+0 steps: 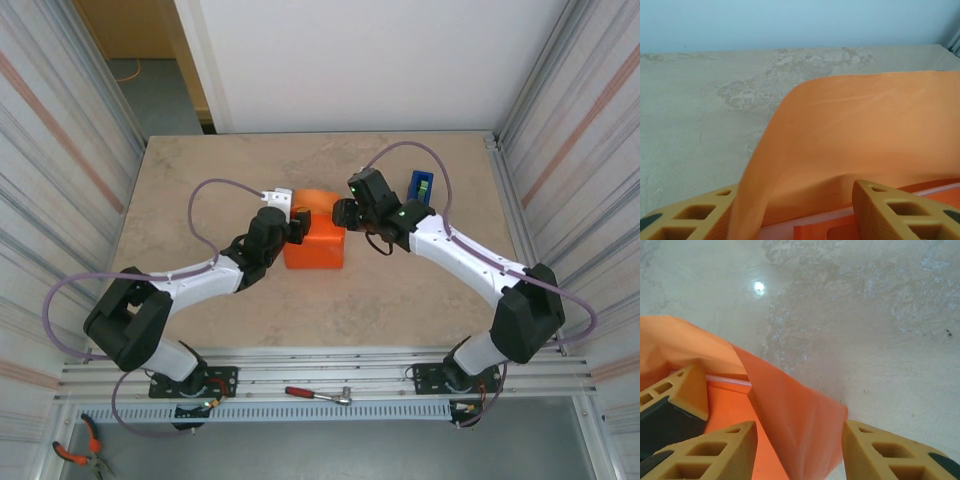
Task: Wrap the gift box in paper
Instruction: Fold the wrapping paper for the gift box.
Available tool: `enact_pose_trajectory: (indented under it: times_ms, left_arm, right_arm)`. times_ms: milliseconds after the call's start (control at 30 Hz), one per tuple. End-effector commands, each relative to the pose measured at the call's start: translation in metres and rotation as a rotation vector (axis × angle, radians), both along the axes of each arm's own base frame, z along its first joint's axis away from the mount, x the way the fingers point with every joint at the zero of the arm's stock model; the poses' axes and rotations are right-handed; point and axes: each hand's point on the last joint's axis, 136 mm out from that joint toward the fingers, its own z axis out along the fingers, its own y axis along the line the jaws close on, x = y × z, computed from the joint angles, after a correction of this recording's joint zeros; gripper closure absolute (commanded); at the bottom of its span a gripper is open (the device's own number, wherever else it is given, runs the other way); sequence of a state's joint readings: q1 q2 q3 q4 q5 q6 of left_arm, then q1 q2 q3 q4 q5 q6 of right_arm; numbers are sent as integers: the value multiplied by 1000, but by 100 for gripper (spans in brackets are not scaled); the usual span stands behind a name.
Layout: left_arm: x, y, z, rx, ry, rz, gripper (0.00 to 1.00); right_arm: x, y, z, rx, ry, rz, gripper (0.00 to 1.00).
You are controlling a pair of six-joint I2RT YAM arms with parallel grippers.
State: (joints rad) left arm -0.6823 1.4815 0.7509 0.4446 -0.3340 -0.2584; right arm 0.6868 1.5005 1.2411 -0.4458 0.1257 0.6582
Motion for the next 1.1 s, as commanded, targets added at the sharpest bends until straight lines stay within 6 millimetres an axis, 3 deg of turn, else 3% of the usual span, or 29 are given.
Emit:
enact_pose_trajectory:
  times_ms: [0, 167, 300, 467, 600, 633, 700, 833, 933, 1067]
  left_arm:
    - [1, 3, -13, 56, 21, 11, 43]
    - [1, 3, -14, 58, 23, 12, 44]
    - [2, 2, -13, 56, 24, 11, 44]
    - [2, 1, -14, 60, 28, 9, 45]
    - [2, 1, -14, 66, 30, 12, 45]
    - [1, 1, -14, 66, 30, 12, 45]
    - [2, 2, -16, 70, 33, 17, 45]
    - [1, 2, -16, 74, 34, 18, 46]
    - [1, 2, -17, 76, 35, 19, 46]
    - [1, 1, -18, 80, 36, 17, 46]
  right_arm:
    - [5, 6, 6, -10, -6, 25, 53]
    - [6, 7, 1, -18, 0, 27, 66]
    - [8, 8, -2, -20, 5, 29, 100]
    - [8, 11, 3, 1, 6, 41, 100]
    - [2, 11, 24, 42, -12, 52, 60]
    - [0, 10, 31, 57, -22, 53, 57]
    - [-5, 5, 44, 86, -43, 44, 55]
    - [-12, -20, 52, 147, -55, -30, 55]
    - [-11, -47, 41, 208, -36, -122, 62]
    - [-6, -64, 15, 329, 36, -183, 100]
